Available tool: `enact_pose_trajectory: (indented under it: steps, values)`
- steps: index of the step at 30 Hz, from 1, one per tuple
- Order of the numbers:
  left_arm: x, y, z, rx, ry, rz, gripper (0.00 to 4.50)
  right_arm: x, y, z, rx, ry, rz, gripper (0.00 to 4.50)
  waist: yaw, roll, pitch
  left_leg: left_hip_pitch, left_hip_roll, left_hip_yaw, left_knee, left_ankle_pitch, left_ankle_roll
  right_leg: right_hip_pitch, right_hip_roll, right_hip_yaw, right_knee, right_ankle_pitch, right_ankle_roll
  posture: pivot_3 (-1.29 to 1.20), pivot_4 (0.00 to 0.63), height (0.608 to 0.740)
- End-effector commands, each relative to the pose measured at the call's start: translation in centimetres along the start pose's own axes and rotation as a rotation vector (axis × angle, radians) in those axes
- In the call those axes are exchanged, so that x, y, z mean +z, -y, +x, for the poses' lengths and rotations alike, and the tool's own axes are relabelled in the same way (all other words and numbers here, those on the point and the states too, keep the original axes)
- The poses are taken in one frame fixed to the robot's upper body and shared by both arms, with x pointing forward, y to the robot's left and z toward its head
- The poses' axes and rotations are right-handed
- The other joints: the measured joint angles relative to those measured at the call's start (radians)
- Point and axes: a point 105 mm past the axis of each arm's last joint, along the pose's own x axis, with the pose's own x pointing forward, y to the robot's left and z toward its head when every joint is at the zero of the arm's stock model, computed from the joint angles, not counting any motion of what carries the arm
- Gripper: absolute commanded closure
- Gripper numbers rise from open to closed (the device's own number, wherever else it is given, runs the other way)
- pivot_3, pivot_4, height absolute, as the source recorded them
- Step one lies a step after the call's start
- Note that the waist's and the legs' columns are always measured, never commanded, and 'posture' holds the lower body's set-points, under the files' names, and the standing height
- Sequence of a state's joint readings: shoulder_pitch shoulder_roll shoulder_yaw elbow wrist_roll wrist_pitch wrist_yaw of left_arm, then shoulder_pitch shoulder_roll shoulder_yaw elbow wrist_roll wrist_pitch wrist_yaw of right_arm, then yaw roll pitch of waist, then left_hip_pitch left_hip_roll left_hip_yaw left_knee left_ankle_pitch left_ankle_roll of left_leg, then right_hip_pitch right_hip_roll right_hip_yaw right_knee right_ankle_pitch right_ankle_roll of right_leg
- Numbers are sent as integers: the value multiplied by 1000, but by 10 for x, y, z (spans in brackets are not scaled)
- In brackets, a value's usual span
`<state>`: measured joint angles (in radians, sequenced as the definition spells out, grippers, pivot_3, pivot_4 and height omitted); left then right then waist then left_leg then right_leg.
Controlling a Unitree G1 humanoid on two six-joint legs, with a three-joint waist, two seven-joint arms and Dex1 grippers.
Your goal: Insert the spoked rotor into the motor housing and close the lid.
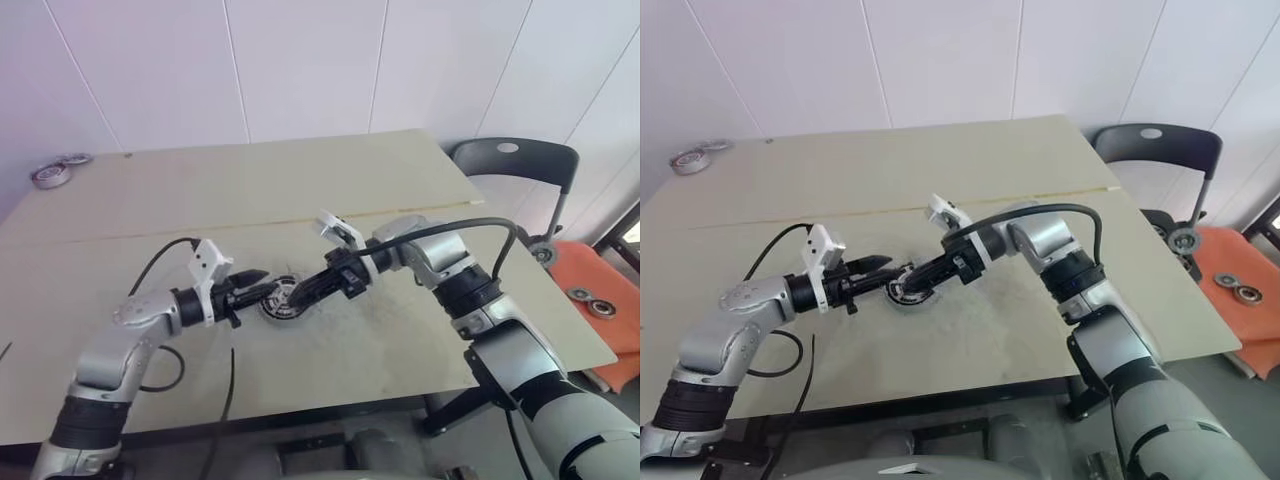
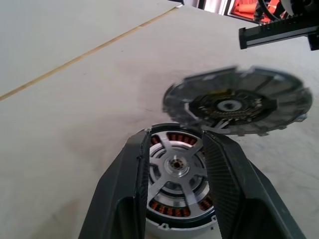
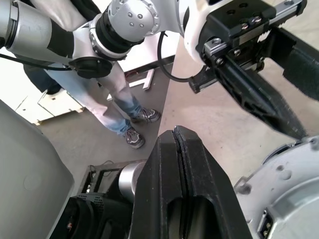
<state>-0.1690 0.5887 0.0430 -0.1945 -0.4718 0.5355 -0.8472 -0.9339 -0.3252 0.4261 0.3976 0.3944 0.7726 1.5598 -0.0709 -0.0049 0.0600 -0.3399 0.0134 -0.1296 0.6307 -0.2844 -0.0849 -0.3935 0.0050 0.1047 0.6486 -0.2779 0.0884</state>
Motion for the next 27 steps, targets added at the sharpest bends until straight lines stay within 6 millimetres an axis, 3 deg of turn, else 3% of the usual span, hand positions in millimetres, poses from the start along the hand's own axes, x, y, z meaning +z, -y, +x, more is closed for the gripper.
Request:
enact_pose_trajectory:
  steps: [1,5,8,15,27]
  values:
    - [13,-6,-6,10,33,35,2758,25,-9,-12,21,61,-58,4500,0,0,0,0,0,0,0,0,0,0,0,0,0,0,0,0,0,740]
    - [13,-3,-12,-4,31,38,2758,28,-10,-29,-26,69,-85,4500,0,0,0,-1,0,0,-1,0,0,-1,0,0,0,0,0,0,0,740]
    - [11,-6,-25,-6,0,62,2758,-16,12,-47,-248,-180,-276,4500,1,-1,-1,0,0,0,-1,0,0,-1,0,0,0,0,0,0,0,740]
    - [12,-19,-35,34,-13,81,2758,-73,19,-77,-283,-426,-334,4500,-4,0,1,0,0,3,0,0,0,-1,0,2,-1,0,0,0,0,740]
    - [13,-19,-36,43,-13,90,2758,-60,29,-61,-270,-363,-338,4500,0,0,1,0,0,3,-1,0,0,-1,0,2,0,0,0,0,0,740]
